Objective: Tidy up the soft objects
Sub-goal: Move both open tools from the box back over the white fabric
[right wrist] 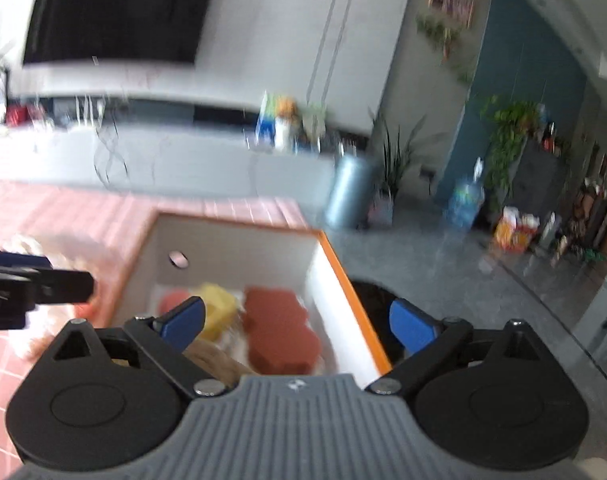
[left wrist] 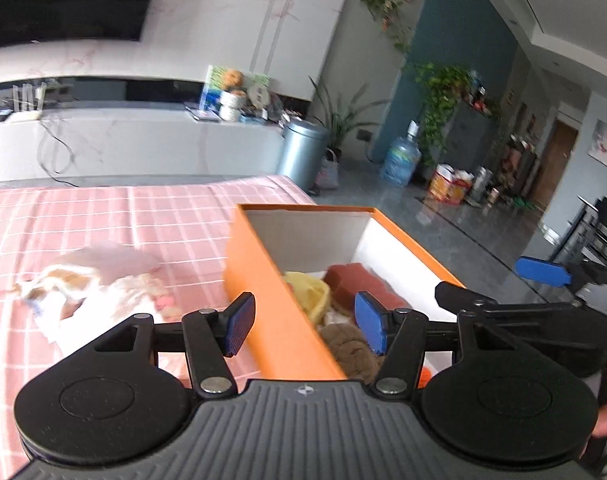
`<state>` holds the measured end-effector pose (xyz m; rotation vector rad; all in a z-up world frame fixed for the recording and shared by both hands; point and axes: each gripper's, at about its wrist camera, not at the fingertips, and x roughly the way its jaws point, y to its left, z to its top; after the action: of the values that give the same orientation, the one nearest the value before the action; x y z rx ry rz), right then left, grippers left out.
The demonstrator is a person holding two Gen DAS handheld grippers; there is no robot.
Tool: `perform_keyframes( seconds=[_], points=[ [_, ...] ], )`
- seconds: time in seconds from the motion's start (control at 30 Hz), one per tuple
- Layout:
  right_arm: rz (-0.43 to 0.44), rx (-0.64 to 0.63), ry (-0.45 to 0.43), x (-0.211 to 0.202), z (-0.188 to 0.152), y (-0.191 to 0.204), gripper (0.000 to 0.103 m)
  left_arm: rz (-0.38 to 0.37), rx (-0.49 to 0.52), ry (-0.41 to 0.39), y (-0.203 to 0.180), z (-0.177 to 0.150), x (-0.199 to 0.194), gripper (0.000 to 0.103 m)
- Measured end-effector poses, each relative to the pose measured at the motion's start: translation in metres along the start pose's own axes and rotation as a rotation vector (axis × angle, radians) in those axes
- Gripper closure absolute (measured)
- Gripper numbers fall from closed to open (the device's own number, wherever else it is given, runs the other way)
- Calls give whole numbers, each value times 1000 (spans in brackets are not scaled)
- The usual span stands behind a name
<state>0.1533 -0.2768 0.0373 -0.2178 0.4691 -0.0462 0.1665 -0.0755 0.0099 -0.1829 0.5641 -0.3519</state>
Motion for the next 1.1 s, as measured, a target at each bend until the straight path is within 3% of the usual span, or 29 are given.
perform_keyframes(
  seconds=[0.17,0.3,0.47,0.73,0.93,1.0,1.1],
  points=[
    [43,10,-91,-22,-16,31,7,68,-9,-62,12,-17,-24,36],
    [113,41,-111,-28,-18,47,7,107,-72,-74,31,-26,-38,37],
    [170,-28,-148,-36,-18,79,8,179,-126,-83,50,-31,-51,38],
    [297,-39,-123,-35,-16,118,8,263,-221,-71,89,-48,-66,43],
    [324,-107,-83,-30,-24,148,16,300,-226,-52,104,-53,-68,52],
    [332,-123,-70,-24,-25,156,24,296,-226,-48,106,-54,-68,53],
    [351,-140,-36,-15,-25,165,29,299,-213,-39,106,-57,-65,55]
  ],
)
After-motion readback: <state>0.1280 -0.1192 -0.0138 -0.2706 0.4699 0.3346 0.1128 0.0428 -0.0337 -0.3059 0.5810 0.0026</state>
